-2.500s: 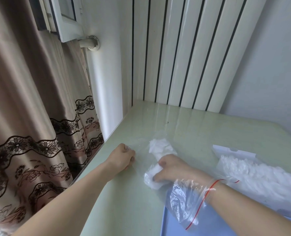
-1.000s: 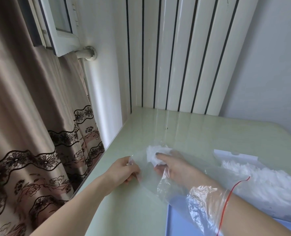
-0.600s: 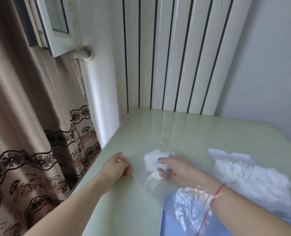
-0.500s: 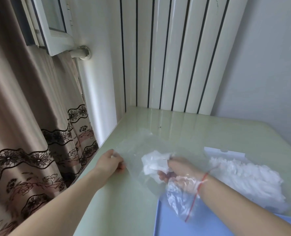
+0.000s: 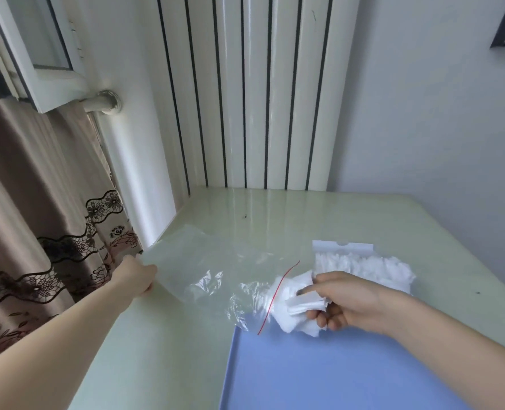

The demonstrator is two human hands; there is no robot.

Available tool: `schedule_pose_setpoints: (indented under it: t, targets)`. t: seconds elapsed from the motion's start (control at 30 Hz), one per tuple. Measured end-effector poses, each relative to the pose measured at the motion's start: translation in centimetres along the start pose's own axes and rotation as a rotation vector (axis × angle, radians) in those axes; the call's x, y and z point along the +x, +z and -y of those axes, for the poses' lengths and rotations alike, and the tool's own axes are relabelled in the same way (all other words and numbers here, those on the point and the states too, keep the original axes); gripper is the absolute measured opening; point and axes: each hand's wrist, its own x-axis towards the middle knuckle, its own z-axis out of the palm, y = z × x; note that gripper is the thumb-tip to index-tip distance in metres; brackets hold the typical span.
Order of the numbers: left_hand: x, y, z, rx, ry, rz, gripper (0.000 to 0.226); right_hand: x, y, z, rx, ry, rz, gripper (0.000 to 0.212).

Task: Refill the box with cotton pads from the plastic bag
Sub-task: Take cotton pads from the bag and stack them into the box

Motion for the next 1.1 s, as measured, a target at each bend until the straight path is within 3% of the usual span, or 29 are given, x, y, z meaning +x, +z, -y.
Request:
schedule_pose_setpoints:
  t: [0.03,0.1,0.2,0.27,0.33,0.43,0.5,0.67,0.93,1.1]
  targets:
    - [-0.3,-0.1,-0.3,0.073,-0.022,-0.020,0.042,-0.4,-0.3,0.0,-0.014,0.001,0.004,0.010]
    - [-1.8,-0.4,-1.3,0.280,0.094,-0.131,0.058,-1.5,-1.0,-0.3,-0.021,-0.011,0.008,0.009]
    - [-5.8,-0.4,-4.1,0.404,0.534,-0.164,0.063,-2.7,-1.4,-0.7,-0.009,-0.040,0.024,0.007]
    - [-9.7,0.1,-6.4,0.259,0.772,0.012,0.051,-3.3,-1.1,-1.0,-0.029,-0.042,0.054,0.007]
    - [-14.3,0.9,-8.2,0.158,0.928,0.322,0.032,-3.9,-0.8,-1.6,-0.068,-0.036,0.090,0.010]
    - [-20.1,2.4,-8.9,0.266,0.945,0.776,0.027,-4.4,-0.3,-2.6,-0.162,0.001,0.133,0.026]
    - [-21.8,3.8,-8.2,0.426,0.947,0.872,0.037,-4.4,0.0,-3.5,-0.218,0.033,0.113,0.038]
    - [-22.3,6.4,-6.1,0.574,1.031,0.784,0.030,-4.1,0.4,-5.3,-0.198,-0.012,-0.012,0.033]
    - [-22.0,7.6,-6.5,0.546,1.034,0.714,0.031,-5.1,-1.2,-5.0,-0.218,-0.096,-0.074,0.034]
    - [-22.2,8.2,-6.5,0.524,1.080,0.723,0.018,-5.4,-2.0,-3.8,-0.198,-0.157,-0.031,0.011]
